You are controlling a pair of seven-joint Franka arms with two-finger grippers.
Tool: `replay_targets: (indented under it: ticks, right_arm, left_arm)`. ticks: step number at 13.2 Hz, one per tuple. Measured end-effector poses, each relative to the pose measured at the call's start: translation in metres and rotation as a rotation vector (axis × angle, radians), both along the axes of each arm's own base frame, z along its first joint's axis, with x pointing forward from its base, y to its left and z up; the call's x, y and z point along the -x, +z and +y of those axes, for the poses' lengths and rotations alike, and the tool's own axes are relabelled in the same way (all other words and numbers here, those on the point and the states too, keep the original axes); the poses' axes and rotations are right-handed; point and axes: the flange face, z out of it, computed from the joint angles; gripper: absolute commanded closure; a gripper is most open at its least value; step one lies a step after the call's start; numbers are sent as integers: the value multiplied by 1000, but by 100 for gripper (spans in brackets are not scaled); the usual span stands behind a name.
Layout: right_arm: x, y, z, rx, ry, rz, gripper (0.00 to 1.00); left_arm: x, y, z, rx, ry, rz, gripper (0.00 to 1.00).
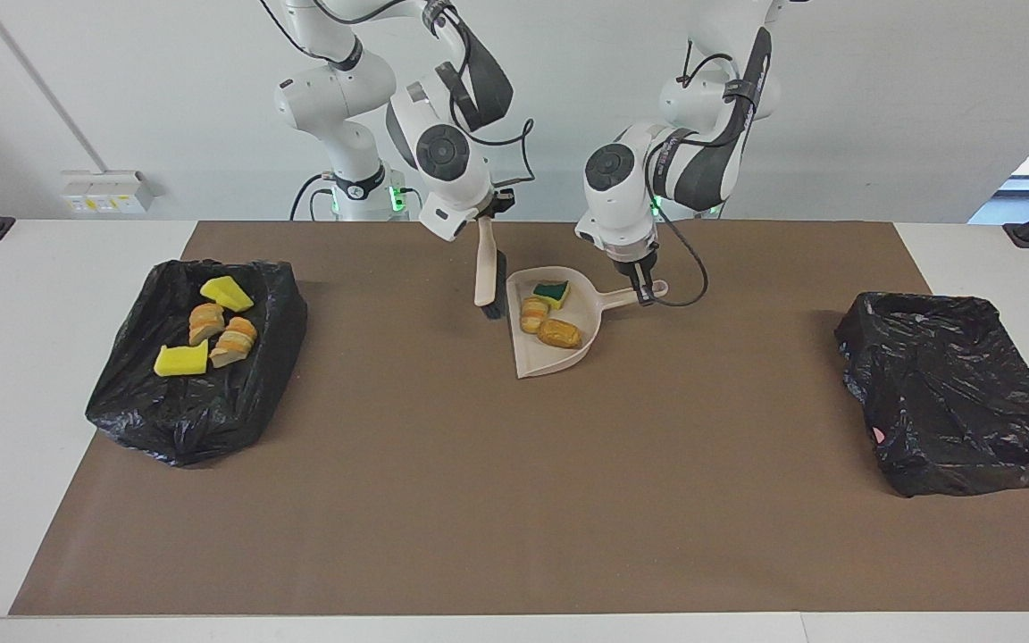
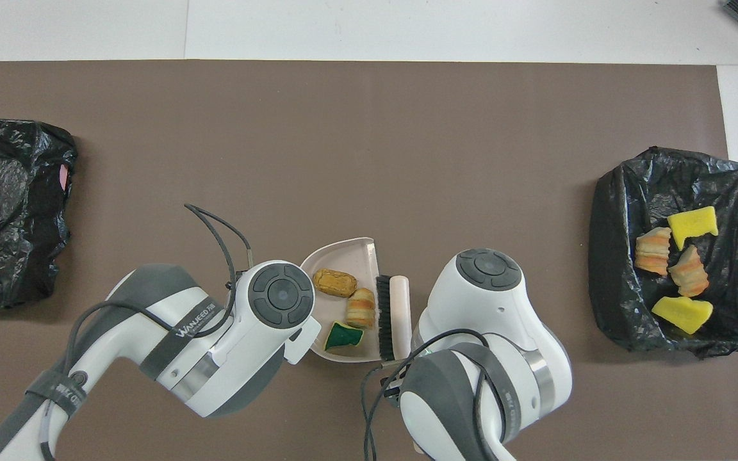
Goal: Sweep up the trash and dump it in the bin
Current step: 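Sweep the far crust into the dustpan with the right gripper's brush, then carry the loaded dustpan with the left gripper to the bin nearest it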
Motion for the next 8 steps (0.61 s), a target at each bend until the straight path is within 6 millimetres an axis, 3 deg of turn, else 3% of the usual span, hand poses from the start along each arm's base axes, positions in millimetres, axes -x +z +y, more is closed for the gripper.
replay_targets:
  ticks: [2, 4, 8]
  right_arm:
    - [9, 4, 6, 23, -15, -8, 100]
    - [29, -1, 30, 45, -16, -34, 100]
    - [69, -40, 72, 83, -26, -91, 100]
  left_arm:
    - [-12, 9, 19, 6, -12, -5, 100]
    - [-24, 24, 45, 8, -14, -20, 100]
    - [-43, 56, 108, 12, 4, -46, 100]
